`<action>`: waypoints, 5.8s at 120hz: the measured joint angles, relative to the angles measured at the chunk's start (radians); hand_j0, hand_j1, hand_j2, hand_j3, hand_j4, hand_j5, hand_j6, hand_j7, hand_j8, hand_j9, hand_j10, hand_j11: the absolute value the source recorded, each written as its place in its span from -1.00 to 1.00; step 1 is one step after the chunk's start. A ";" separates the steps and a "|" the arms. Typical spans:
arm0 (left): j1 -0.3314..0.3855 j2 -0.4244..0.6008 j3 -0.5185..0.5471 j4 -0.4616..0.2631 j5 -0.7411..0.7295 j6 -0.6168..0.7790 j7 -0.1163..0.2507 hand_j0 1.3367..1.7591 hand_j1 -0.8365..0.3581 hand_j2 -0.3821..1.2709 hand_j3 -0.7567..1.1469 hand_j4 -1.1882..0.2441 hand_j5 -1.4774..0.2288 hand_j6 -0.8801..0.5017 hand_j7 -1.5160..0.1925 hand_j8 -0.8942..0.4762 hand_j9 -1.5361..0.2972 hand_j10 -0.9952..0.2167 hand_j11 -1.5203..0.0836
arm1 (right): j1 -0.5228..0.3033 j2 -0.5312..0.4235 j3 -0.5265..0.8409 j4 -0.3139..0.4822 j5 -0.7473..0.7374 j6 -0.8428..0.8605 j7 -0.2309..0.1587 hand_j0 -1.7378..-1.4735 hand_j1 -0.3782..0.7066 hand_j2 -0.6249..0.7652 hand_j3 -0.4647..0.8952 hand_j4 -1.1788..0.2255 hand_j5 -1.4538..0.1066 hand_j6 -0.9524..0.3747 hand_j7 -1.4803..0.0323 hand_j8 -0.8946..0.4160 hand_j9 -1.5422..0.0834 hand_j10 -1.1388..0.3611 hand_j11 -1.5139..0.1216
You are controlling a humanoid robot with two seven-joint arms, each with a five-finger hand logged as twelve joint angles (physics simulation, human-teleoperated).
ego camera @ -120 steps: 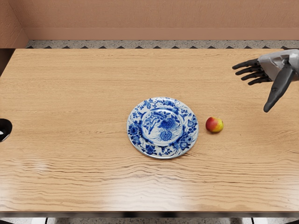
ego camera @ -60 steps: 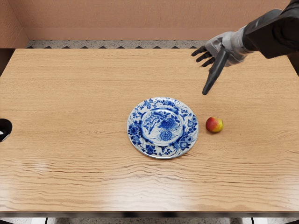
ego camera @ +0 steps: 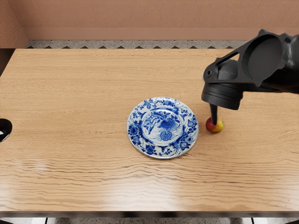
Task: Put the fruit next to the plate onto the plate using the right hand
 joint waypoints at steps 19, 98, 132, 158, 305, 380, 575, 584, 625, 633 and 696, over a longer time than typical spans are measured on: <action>0.000 0.000 0.000 0.000 0.000 0.000 0.000 0.52 0.98 -0.54 -0.20 0.66 0.73 0.27 0.77 0.30 0.68 0.64 0.90 | -0.108 0.000 -0.003 -0.065 -0.041 -0.011 0.000 -0.40 -0.85 -0.11 -0.32 0.61 0.79 0.37 0.88 0.30 0.83 0.46 0.78; 0.000 0.000 0.000 0.000 0.000 0.000 0.000 0.52 0.98 -0.54 -0.20 0.66 0.73 0.27 0.77 0.30 0.68 0.64 0.90 | -0.275 -0.038 0.052 -0.122 -0.107 -0.054 0.000 -0.40 -0.63 -0.14 -0.32 0.48 0.63 0.22 0.71 0.15 0.67 0.33 0.63; 0.000 0.000 0.000 0.000 0.000 0.000 0.000 0.52 0.98 -0.54 -0.20 0.66 0.73 0.27 0.77 0.30 0.68 0.64 0.90 | -0.309 -0.037 0.087 -0.125 -0.107 -0.069 0.000 -0.40 -0.46 -0.16 -0.32 0.37 0.50 0.10 0.58 0.03 0.55 0.23 0.50; 0.000 0.000 0.000 0.000 0.000 0.000 0.000 0.52 0.98 -0.54 -0.20 0.66 0.73 0.27 0.77 0.30 0.68 0.64 0.90 | -0.318 -0.037 0.091 -0.125 -0.107 -0.083 0.000 -0.40 -0.42 -0.17 -0.32 0.34 0.47 0.08 0.55 0.00 0.52 0.20 0.48; 0.000 0.000 0.000 0.000 0.000 0.000 0.000 0.52 0.98 -0.54 -0.20 0.66 0.73 0.27 0.77 0.30 0.68 0.64 0.90 | -0.339 -0.040 0.071 -0.127 -0.106 -0.103 0.000 -0.40 -0.23 -0.19 -0.32 0.22 0.32 -0.05 0.40 -0.13 0.38 0.09 0.34; 0.000 0.000 0.000 0.000 0.000 0.000 0.000 0.52 0.98 -0.54 -0.21 0.66 0.73 0.27 0.77 0.31 0.68 0.64 0.90 | -0.366 -0.159 0.131 -0.138 -0.101 -0.106 0.001 -0.38 0.21 0.68 -0.31 -0.37 -0.46 -0.32 -0.36 -0.30 -0.39 -0.38 -0.43; 0.000 0.000 0.000 0.000 0.000 0.000 0.000 0.52 0.98 -0.54 -0.20 0.66 0.73 0.27 0.77 0.30 0.68 0.64 0.90 | -0.524 -0.444 0.748 -0.146 -0.158 0.336 0.000 -0.40 -0.60 0.05 -0.32 0.38 0.49 0.23 0.59 0.17 0.55 0.24 0.50; 0.000 0.000 0.000 0.000 0.000 0.000 0.000 0.52 0.98 -0.54 -0.20 0.66 0.73 0.27 0.77 0.30 0.68 0.64 0.90 | -0.662 -0.596 0.934 -0.149 -0.196 0.552 0.000 -0.40 -0.68 0.00 -0.32 0.45 0.59 0.27 0.68 0.21 0.63 0.31 0.59; -0.012 0.000 0.002 -0.001 -0.001 -0.008 0.000 0.52 0.98 -0.54 -0.21 0.66 0.73 0.27 0.77 0.30 0.68 0.64 0.90 | -1.028 -0.912 1.304 -0.210 -0.237 0.939 0.000 -0.40 -0.83 -0.09 -0.32 0.59 0.76 0.35 0.85 0.28 0.80 0.43 0.75; -0.012 0.000 0.003 -0.001 -0.001 -0.009 0.000 0.52 0.98 -0.54 -0.21 0.66 0.73 0.27 0.77 0.30 0.68 0.64 0.90 | -1.038 -0.919 1.311 -0.212 -0.237 0.946 0.000 -0.40 -0.83 -0.10 -0.32 0.60 0.77 0.36 0.86 0.29 0.81 0.44 0.76; -0.012 0.000 0.003 -0.002 -0.001 -0.009 0.000 0.52 0.98 -0.54 -0.21 0.66 0.73 0.27 0.77 0.31 0.68 0.64 0.90 | -1.049 -0.927 1.319 -0.214 -0.238 0.954 0.000 -0.40 -0.86 -0.11 -0.32 0.62 0.79 0.37 0.89 0.30 0.83 0.46 0.79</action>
